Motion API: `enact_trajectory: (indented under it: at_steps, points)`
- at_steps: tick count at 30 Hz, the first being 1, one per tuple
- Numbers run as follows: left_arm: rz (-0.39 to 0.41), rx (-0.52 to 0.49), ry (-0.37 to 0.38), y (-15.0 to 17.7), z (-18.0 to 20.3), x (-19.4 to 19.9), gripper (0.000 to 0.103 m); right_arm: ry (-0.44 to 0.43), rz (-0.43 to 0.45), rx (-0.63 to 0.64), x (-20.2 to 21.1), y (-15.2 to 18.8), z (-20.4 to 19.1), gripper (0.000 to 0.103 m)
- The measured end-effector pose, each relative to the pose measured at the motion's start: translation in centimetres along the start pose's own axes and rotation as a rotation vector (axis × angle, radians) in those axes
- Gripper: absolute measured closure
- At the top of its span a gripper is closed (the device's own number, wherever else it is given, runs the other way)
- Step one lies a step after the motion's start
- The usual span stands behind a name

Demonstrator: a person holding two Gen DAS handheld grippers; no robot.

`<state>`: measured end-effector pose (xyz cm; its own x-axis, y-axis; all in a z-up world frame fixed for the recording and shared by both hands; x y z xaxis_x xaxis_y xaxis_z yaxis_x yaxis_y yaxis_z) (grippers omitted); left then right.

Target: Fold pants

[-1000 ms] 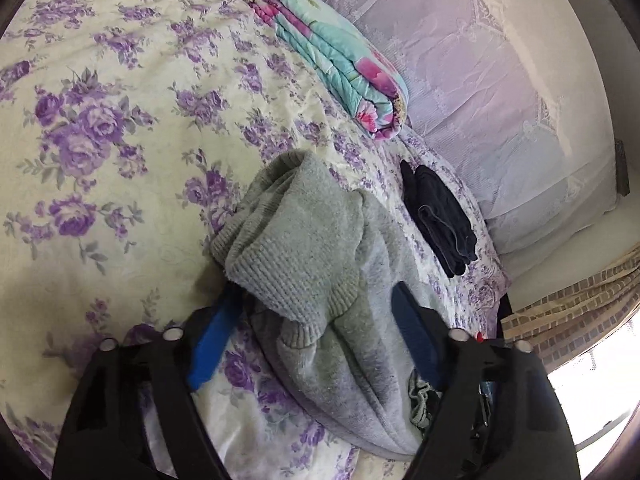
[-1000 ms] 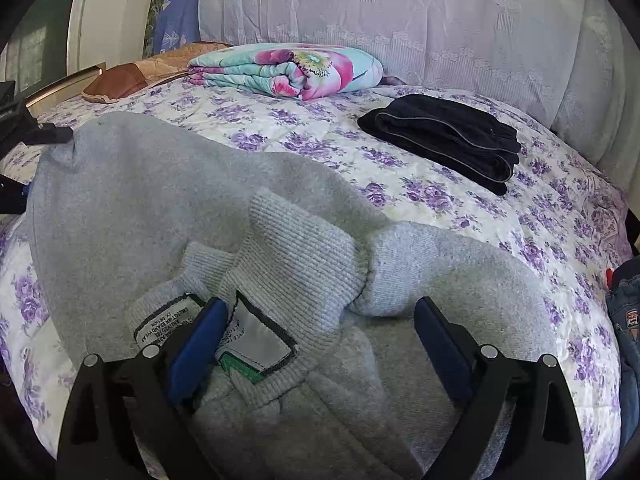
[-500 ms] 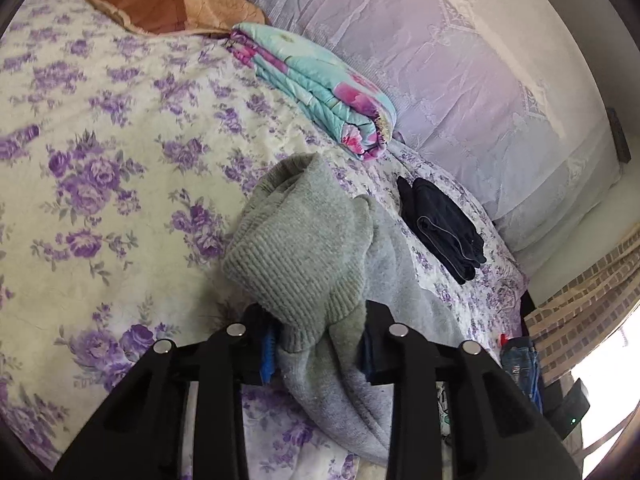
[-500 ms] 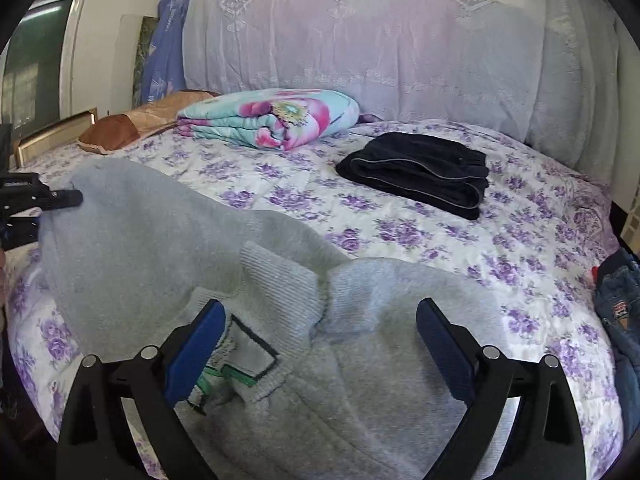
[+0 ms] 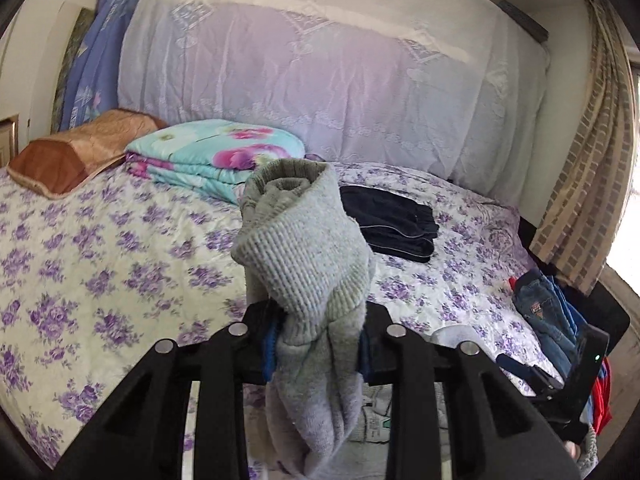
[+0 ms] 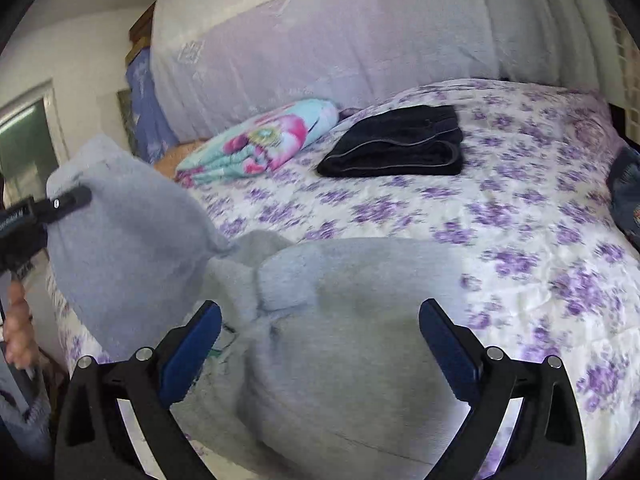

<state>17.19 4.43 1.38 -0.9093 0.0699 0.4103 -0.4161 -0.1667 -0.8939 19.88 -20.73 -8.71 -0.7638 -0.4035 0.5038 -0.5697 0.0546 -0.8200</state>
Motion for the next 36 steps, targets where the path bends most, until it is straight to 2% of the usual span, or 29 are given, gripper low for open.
enact_trajectory:
  at_steps: [6,8,10,12,15,17,19,21,23,25,27,29,33,34,36]
  points:
    - [-0.009,-0.214,0.085,0.3,11.6,-2.3,0.076,0.183,0.089,-0.229,3.7,-0.6,10.4,0.004]
    - [-0.012,-0.289,0.114,1.4,16.0,-3.2,0.076,0.190,0.110,-0.308,4.4,0.0,12.7,0.004]
    - [-0.050,-0.365,0.153,4.1,20.3,-4.5,0.076,0.183,0.122,-0.371,4.5,0.7,14.6,0.004]
    - [-0.094,-0.476,0.134,7.4,23.0,-6.2,0.076,0.198,0.121,-0.431,4.2,1.5,16.7,0.004]
    - [-0.160,-0.616,0.056,12.6,24.3,-8.6,0.075,0.151,0.101,-0.535,3.1,2.3,18.6,0.004]
    - [-0.082,-0.704,0.001,13.5,24.8,-8.0,0.073,0.138,0.115,-0.534,3.2,2.1,18.6,0.004]
    - [-0.080,-0.752,0.001,14.0,24.9,-7.5,0.059,0.143,0.102,-0.514,2.7,2.2,18.3,0.004]
    - [-0.077,-0.718,0.069,13.9,24.9,-6.3,0.030,0.145,0.092,-0.506,2.6,2.2,18.1,0.004]
    - [-0.076,-0.662,0.129,13.2,24.3,-5.2,0.022,0.147,0.091,-0.503,2.6,1.9,18.2,0.004]
    - [-0.056,-0.601,0.161,12.0,23.1,-3.7,0.021,0.153,0.104,-0.479,3.1,1.3,17.5,0.004]
    - [-0.015,-0.534,0.135,10.1,21.1,-2.6,0.015,0.139,0.152,-0.414,4.4,-0.5,15.6,0.004]
    - [-0.017,-0.456,0.105,8.4,18.9,-2.4,0.012,0.104,0.186,-0.330,5.5,-3.0,12.7,0.004]
    - [-0.115,-0.345,0.015,6.9,14.7,-4.9,0.012,0.060,0.162,-0.125,5.0,-6.1,6.0,0.004]
    - [-0.149,-0.339,0.015,7.2,14.3,-5.5,0.012,0.072,0.151,-0.075,4.5,-6.4,4.9,0.004]
    - [-0.207,-0.373,0.031,8.6,14.7,-6.7,0.012,0.156,0.106,0.038,2.6,-6.1,3.7,0.004]
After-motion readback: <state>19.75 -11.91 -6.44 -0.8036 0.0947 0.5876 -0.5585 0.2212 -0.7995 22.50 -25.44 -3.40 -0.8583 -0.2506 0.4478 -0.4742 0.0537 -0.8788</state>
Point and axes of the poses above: each gripper's, at about its wrist camera, not at the fingertips, and x roughly against the way its jaws point, z to its right, y to its underside, the point moved 10 cm from there along -x, roughly the way its jaws point, and after that the axes turned 4 degrees about -x, right-handed, at the moved point
